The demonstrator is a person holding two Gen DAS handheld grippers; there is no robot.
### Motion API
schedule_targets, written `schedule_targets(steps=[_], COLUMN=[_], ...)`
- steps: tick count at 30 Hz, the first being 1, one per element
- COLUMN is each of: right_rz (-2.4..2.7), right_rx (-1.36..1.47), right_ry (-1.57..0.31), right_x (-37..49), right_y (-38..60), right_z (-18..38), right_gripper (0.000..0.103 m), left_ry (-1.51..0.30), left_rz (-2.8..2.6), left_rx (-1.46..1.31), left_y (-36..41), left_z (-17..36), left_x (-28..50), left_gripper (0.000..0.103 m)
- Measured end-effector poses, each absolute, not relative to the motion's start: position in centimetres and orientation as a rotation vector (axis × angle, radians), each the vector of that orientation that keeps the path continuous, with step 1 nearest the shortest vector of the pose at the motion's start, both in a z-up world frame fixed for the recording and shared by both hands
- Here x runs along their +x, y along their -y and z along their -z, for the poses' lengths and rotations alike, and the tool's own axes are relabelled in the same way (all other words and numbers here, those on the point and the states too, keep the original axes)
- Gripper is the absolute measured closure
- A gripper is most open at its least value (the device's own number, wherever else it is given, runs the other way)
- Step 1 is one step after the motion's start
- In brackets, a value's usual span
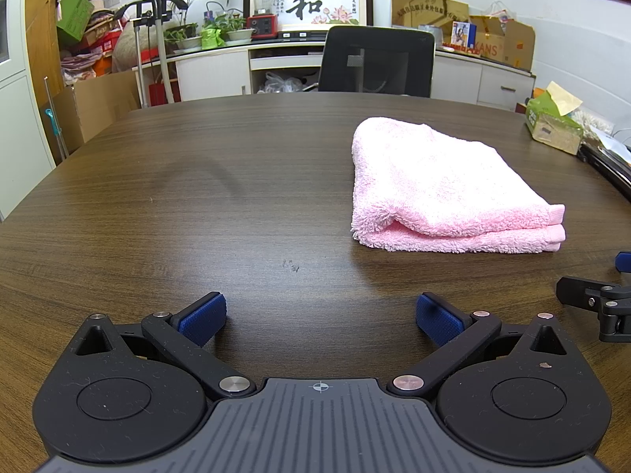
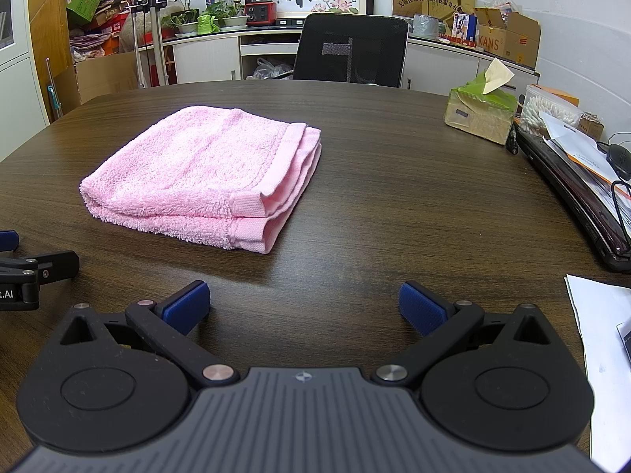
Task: Fold towel
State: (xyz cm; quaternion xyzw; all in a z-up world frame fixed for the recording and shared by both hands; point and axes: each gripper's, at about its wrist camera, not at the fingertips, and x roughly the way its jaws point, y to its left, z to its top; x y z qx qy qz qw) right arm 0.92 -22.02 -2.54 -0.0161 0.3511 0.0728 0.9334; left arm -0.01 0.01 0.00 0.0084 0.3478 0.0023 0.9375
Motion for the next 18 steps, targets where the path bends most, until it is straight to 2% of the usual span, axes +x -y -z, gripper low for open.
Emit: schedule_targets(steps=[18], right_rz=[-0.149], right_rx=[-0.032], right_ry=[-0.718], right_x=[0.89], right_y=[22.02], right_z=[2.53], right_gripper=[0.0], left_ry=[-0.71], left_rz=[-0.005], left_rx=[0.018], left_y=[-0.14], left_z=[-0.03], left_x=[-0.02], left_gripper=[0.0])
